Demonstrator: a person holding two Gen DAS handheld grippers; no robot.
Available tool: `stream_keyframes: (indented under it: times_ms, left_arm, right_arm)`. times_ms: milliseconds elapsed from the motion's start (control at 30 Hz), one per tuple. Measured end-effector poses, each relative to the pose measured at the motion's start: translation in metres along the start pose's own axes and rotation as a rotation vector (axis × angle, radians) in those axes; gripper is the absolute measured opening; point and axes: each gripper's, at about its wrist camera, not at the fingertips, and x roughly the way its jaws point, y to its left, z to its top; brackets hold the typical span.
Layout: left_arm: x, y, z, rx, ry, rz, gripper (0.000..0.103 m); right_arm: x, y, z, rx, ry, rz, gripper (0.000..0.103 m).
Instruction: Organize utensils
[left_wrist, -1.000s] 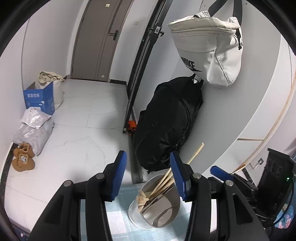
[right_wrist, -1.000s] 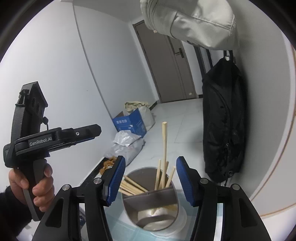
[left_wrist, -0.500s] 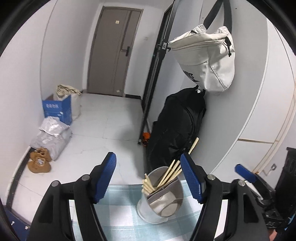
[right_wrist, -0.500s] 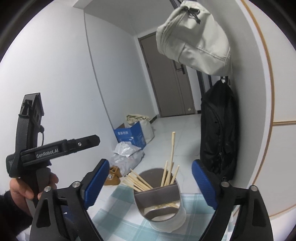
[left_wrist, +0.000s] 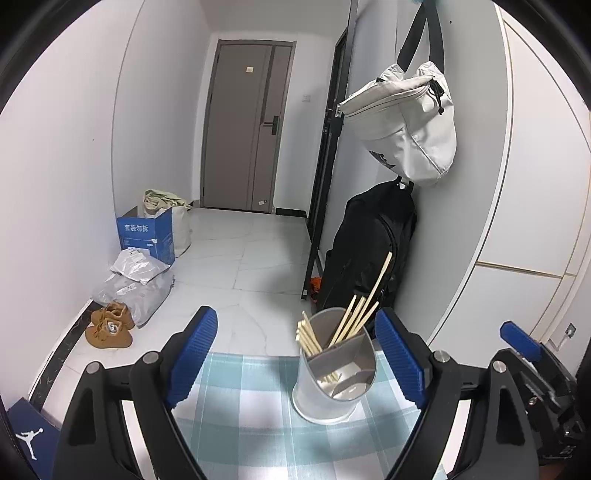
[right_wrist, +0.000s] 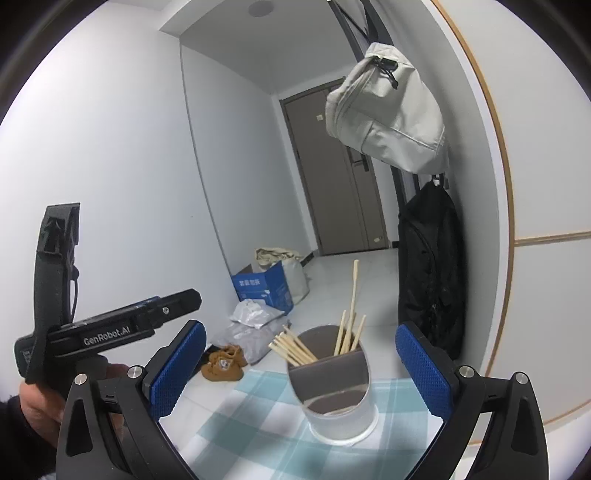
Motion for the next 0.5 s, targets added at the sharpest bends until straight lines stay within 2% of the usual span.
stream_keyframes:
  times_ms: [333, 500]
  left_arm:
    - [-0.021, 0.004, -0.024, 0.007, -0.019, 0.034, 0.084]
    - [-0.023, 0.005, -0.036, 0.006, 0.000, 0.039, 0.084]
  right_arm:
    - [-0.023, 0.012, -0.020, -0.017, -0.020, -0.025, 0.103]
    - [-0.027, 0.012, -0.034, 0.001, -0.019, -0.038, 0.103]
